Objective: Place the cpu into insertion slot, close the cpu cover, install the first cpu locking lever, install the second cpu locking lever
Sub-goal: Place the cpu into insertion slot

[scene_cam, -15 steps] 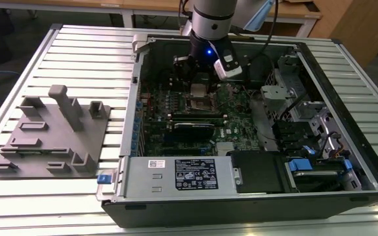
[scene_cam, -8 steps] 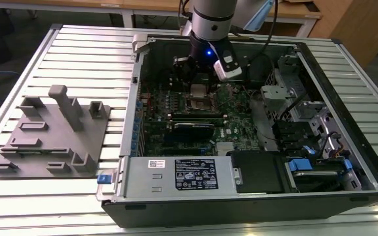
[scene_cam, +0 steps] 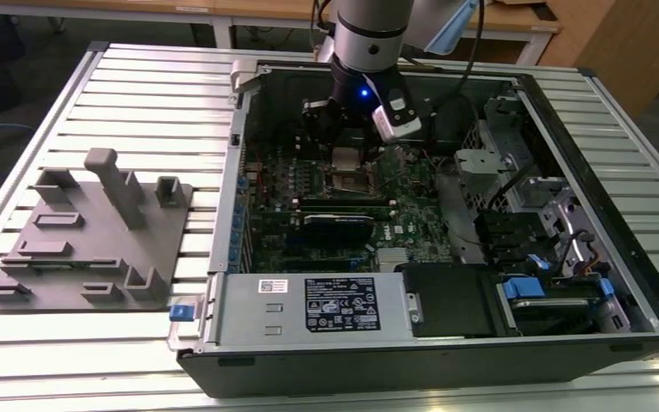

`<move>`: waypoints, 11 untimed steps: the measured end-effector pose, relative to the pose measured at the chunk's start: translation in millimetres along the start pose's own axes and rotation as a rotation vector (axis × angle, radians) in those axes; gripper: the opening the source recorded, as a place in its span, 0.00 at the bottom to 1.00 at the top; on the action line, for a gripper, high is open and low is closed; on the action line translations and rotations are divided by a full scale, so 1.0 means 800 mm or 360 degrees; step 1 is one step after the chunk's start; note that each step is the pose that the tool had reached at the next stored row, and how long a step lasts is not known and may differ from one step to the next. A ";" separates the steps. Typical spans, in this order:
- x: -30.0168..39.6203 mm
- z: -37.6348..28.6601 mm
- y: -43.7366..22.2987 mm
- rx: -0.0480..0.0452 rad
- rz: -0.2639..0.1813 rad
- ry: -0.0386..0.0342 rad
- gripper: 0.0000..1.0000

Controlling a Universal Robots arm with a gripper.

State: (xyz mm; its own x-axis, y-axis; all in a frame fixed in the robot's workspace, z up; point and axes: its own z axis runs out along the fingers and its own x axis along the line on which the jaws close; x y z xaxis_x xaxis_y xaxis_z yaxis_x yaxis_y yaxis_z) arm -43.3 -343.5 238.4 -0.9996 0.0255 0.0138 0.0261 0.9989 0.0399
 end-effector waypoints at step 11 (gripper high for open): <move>0.0000 0.0008 0.0000 -0.0001 0.0063 -0.0002 0.54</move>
State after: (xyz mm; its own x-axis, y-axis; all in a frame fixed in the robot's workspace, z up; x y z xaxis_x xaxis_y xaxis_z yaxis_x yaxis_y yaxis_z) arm -43.3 -343.5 237.8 -0.9978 0.0654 0.0138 0.0659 0.9970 0.0399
